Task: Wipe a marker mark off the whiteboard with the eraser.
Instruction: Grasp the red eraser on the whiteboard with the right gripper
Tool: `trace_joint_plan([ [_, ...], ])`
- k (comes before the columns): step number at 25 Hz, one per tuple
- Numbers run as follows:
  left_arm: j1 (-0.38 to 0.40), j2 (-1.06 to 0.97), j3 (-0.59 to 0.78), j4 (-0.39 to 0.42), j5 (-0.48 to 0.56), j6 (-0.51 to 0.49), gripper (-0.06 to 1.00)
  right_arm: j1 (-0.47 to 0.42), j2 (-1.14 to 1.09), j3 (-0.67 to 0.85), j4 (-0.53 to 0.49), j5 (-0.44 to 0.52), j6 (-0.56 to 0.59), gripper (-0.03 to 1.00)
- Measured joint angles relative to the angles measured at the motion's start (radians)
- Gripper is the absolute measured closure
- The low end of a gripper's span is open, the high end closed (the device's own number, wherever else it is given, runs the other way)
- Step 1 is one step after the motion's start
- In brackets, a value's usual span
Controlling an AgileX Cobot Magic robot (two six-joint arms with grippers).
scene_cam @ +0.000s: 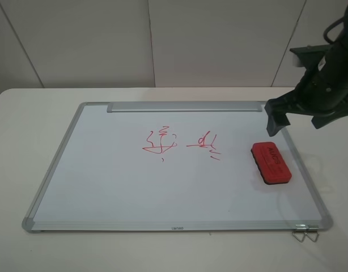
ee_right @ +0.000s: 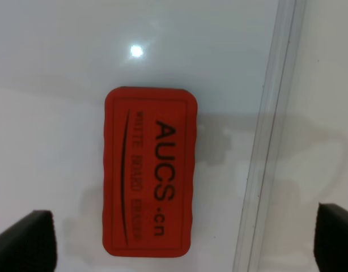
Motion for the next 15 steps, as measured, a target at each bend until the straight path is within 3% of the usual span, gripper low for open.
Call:
trace_joint_plan([
  [15, 0.000, 0.000, 0.000, 0.000, 0.000, 0.000, 0.17, 0.000, 0.159, -0.001, -0.002, -0.054, 0.043, 0.14],
])
